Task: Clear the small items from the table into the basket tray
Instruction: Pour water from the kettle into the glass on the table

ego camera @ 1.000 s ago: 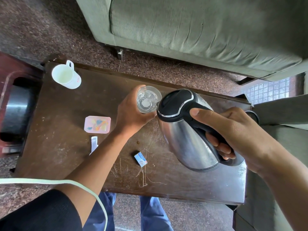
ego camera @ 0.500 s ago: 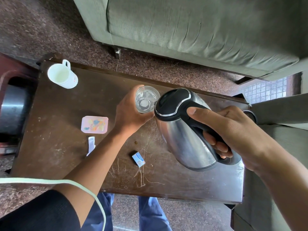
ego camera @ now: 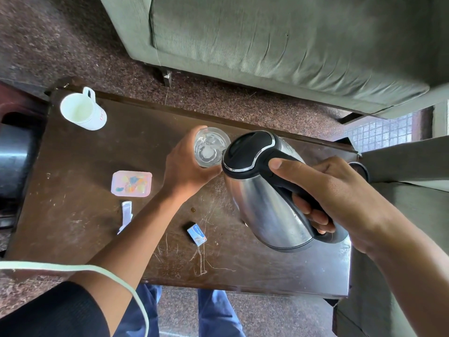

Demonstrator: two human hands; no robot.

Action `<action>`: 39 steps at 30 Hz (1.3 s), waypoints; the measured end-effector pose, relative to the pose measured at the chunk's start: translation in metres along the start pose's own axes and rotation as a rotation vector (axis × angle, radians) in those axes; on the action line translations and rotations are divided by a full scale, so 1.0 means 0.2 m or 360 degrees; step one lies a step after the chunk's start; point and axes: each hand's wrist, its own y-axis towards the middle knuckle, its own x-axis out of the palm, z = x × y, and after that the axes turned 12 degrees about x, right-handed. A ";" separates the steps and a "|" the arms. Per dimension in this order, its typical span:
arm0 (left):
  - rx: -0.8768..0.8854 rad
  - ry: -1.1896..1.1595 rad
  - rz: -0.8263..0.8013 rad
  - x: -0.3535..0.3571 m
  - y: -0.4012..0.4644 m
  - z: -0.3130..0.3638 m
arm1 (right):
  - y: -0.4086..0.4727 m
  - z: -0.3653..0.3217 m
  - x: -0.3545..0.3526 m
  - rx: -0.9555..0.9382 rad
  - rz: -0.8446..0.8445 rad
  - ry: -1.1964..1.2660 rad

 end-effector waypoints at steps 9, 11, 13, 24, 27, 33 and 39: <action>0.0000 -0.0010 0.0002 0.00 0.00 0.01 | 0.00 0.02 0.00 0.0001 -0.0007 0.0051; 0.0003 -0.0016 0.0006 0.00 0.00 0.02 | 0.00 0.04 0.01 -0.0003 -0.0021 0.0080; -0.0002 -0.0035 0.0014 -0.01 0.01 0.02 | 0.00 0.05 0.01 0.0001 -0.0028 0.0118; -0.0072 -0.0124 0.0055 -0.01 0.00 0.01 | 0.03 0.18 0.03 -0.0340 0.0000 0.0417; -0.0085 -0.0100 0.0048 0.01 -0.01 -0.02 | 0.02 0.20 0.03 -0.0457 -0.0016 0.0539; -0.0073 -0.0206 0.0064 0.08 0.00 -0.08 | 0.02 0.23 0.01 -0.0619 -0.0002 0.0723; -0.0020 -0.0104 0.0144 0.15 0.01 -0.14 | 0.02 0.21 0.00 -0.0726 0.0000 0.0865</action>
